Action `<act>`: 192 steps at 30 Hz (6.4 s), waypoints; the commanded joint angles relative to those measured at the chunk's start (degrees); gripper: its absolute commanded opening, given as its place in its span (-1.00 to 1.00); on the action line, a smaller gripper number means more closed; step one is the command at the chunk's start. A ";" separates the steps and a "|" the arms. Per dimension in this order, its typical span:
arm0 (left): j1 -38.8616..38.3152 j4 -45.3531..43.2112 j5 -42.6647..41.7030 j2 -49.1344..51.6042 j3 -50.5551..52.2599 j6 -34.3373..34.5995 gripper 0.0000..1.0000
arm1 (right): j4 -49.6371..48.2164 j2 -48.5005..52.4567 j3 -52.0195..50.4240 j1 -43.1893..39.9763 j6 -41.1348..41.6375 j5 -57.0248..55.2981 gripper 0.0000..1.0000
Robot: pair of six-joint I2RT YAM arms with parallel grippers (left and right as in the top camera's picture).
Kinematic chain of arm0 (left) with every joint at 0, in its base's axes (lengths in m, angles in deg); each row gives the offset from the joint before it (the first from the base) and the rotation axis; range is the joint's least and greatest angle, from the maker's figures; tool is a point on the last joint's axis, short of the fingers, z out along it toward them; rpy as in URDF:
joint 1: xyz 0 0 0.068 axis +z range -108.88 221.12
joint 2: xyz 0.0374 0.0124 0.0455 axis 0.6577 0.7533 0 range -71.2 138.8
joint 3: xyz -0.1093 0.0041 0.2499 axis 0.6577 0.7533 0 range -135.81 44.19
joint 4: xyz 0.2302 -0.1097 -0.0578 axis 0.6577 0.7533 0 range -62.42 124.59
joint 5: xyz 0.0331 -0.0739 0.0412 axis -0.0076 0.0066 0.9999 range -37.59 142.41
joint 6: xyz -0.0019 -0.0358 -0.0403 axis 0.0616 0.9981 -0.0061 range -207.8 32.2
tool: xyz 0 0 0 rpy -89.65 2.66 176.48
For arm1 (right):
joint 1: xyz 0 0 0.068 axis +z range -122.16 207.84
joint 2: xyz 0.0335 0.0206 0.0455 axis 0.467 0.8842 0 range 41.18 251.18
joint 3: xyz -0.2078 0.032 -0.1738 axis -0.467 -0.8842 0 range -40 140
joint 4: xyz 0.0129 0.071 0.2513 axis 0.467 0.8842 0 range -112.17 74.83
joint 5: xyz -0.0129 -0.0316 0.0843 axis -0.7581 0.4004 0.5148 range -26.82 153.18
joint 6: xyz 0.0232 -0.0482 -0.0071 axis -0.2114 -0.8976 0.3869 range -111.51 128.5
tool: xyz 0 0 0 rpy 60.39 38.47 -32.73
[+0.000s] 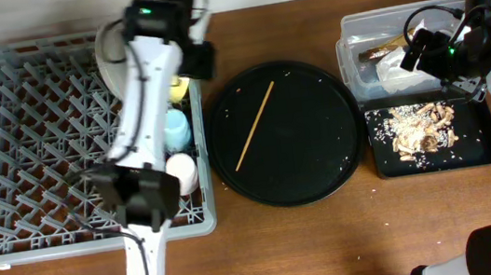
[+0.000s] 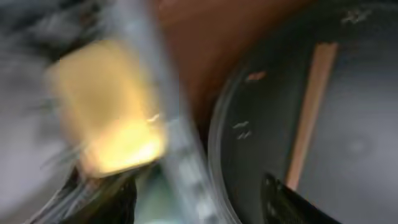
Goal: Sort waste into correct bins and load items into the dishwasher rack
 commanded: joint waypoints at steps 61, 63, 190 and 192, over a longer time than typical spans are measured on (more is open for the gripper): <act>13.07 9.51 5.40 -0.24 -0.35 4.72 -0.55 | 0.00 -0.09 0.55 -0.11 -0.11 -0.94 0.97; 13.05 8.57 5.40 -0.24 0.24 4.59 -0.35 | 0.00 -0.09 0.55 -0.11 -0.11 -0.94 0.97; 25.79 -80.87 2.16 -139.32 152.43 2.67 0.99 | -64.57 -93.15 -96.43 15.61 -19.50 -8.66 0.97; 25.79 -80.87 2.16 -139.32 152.43 2.67 0.99 | -64.57 -93.15 -96.43 15.61 -19.50 -8.66 0.97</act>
